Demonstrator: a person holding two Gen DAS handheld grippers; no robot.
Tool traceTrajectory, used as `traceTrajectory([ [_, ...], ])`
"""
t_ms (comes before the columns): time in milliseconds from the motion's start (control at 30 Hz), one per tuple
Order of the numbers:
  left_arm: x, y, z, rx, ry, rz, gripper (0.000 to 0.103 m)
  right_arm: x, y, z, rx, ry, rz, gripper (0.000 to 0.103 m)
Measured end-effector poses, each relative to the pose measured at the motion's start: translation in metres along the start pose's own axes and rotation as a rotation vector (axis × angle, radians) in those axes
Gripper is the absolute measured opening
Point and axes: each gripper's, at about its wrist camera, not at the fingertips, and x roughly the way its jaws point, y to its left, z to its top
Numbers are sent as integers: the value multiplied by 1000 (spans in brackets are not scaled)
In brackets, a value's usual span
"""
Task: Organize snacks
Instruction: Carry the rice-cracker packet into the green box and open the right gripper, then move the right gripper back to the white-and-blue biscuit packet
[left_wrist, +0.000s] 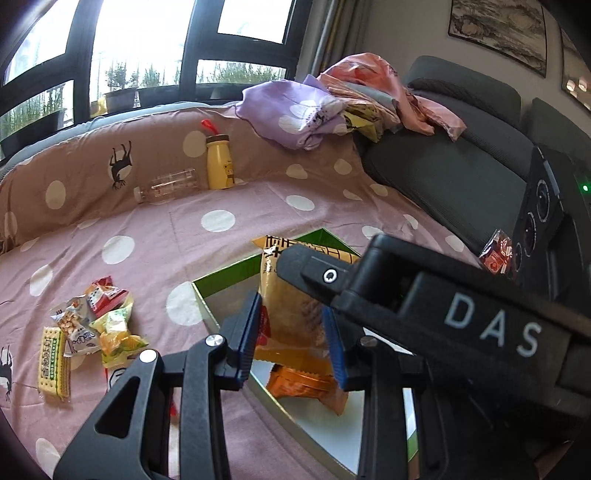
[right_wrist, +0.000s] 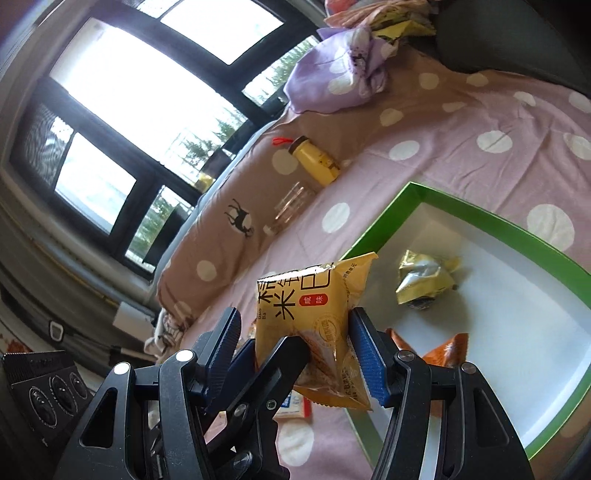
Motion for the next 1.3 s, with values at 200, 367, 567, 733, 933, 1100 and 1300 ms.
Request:
traceTrajectory([
  [200,27,-14,-2,3,64,-78,32,-5,-28,9,69,-6,-86,64],
  [367,47,-26,-4,-2,125,-133,32,-6,-50,15,118,11,-162,64],
  [567,67,-36,-8,-17,190,-173,32,-5,-71,18,174,29,-223,64],
  [733,77,-41,-11,-15,232,-186,32,-3,-82,19,207,43,-249,64],
  [933,87,-44,-16,-32,272,-207,33,-2,-91,19,232,54,-288,64],
  [1100,83,-42,-20,-58,265,-235,42,-9,-90,19,235,30,-304,64],
  [1300,49,-24,-20,-92,190,-200,62,-21,-73,18,184,-34,-298,69],
])
